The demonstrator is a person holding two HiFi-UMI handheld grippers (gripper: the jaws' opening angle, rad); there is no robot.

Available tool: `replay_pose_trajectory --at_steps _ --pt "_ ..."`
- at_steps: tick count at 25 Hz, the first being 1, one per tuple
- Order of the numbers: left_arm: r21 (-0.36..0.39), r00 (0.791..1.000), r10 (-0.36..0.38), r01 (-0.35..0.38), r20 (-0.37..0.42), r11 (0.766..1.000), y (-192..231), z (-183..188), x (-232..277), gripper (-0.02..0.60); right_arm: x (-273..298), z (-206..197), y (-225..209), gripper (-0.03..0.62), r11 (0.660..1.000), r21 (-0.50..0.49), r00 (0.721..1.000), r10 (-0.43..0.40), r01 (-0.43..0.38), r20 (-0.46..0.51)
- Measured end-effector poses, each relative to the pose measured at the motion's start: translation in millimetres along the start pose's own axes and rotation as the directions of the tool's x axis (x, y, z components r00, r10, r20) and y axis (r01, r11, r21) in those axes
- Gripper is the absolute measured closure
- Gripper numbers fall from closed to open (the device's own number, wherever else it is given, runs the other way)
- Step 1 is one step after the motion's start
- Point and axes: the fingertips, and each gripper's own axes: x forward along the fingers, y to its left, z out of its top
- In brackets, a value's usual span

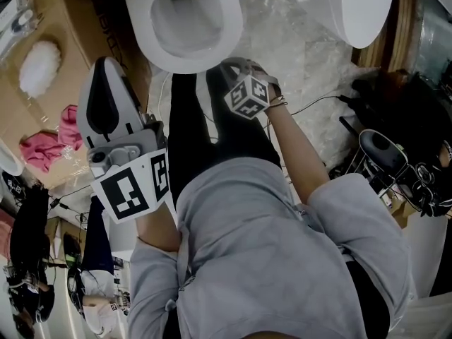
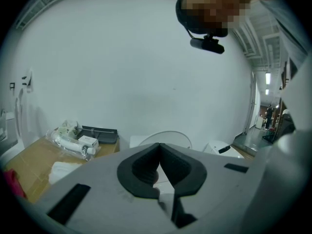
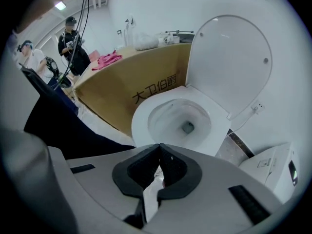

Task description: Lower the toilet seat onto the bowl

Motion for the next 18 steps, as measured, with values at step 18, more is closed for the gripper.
replay_pose_trajectory --at_steps 18 --pt "0.039 0.996 -0.021 0.017 0.084 0.999 -40.8 81.4 39.0 0.58 -97.9 86.9 -107.7 0.594 0.989 0.12 0.963 -0.109 0.082 0.248"
